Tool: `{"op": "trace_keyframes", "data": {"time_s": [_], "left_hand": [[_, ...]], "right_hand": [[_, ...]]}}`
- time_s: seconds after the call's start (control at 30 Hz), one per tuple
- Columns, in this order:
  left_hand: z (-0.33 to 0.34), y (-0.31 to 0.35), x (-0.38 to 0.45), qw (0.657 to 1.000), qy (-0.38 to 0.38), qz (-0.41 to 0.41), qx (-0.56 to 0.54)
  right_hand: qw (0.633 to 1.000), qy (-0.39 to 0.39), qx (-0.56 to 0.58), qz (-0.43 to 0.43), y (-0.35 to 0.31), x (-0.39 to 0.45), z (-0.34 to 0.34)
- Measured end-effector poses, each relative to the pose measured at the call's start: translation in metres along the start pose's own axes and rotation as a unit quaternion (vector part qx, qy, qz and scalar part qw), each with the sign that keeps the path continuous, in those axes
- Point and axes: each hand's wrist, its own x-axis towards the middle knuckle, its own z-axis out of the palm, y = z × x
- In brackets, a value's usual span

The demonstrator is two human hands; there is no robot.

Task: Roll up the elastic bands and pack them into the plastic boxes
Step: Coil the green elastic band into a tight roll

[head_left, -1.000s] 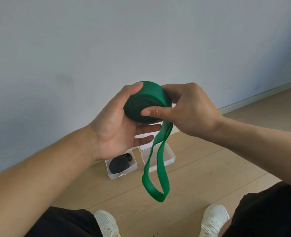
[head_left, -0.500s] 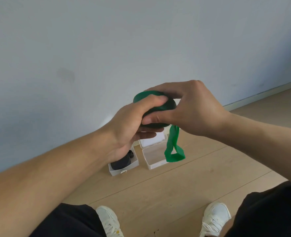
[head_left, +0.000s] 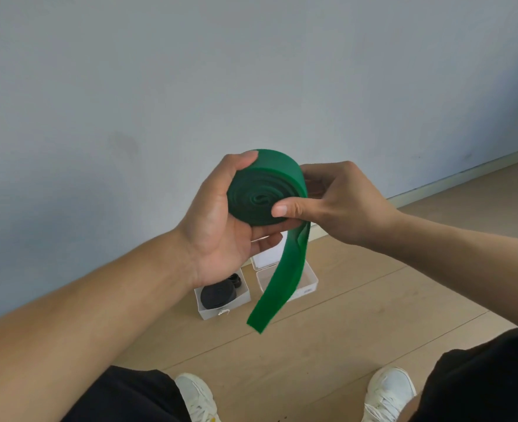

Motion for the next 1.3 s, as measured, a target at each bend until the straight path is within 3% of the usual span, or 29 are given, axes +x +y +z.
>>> {"op": "trace_keyframes", "data": {"time_s": [0.13,0.2,0.27,0.33,0.43,0.53,0.67,0.77,0.97,1.17,1.23,1.3], "left_hand": [[-0.002,0.002,-0.001,0.998,-0.013,-0.009,0.060],[-0.008,0.003,0.003,0.984,0.075,0.058,0.149],[-0.013,0.004,0.004,0.946,0.136,0.175,0.238],[-0.011,0.002,0.002,0.920,0.096,0.216,0.313],[-0.005,-0.004,0.001,0.901,0.101,0.196,0.372],[-0.005,-0.005,0.002,0.942,0.083,0.169,0.278],[-0.005,-0.001,0.006,0.985,0.073,0.125,0.097],[-0.008,0.004,0.007,0.993,0.058,0.100,0.003],[-0.011,0.005,0.003,0.995,0.043,0.071,-0.056],[-0.016,0.010,0.001,0.997,0.029,0.067,-0.013],[-0.022,0.013,0.002,0.994,0.036,0.083,0.063],[-0.027,0.014,-0.001,0.968,0.059,0.117,0.214]], "right_hand": [[0.999,0.016,-0.031,0.025,-0.002,0.000,-0.003],[0.996,0.014,-0.073,0.050,-0.003,0.000,-0.008],[0.990,-0.002,-0.121,0.073,-0.005,0.000,-0.010],[0.985,-0.022,-0.152,0.084,-0.008,-0.001,-0.009],[0.982,-0.049,-0.156,0.093,-0.011,-0.001,-0.005],[0.986,-0.062,-0.126,0.089,-0.015,-0.004,-0.004],[0.994,-0.014,-0.059,0.093,-0.014,-0.001,-0.009],[0.996,-0.025,0.019,0.082,-0.010,0.000,-0.010],[0.994,-0.010,0.074,0.085,-0.012,-0.002,0.003],[0.996,0.020,0.039,0.075,-0.024,-0.001,0.003],[0.998,0.015,-0.006,0.069,-0.028,0.000,-0.002],[0.994,-0.024,-0.093,0.055,-0.030,-0.001,-0.006]]}}
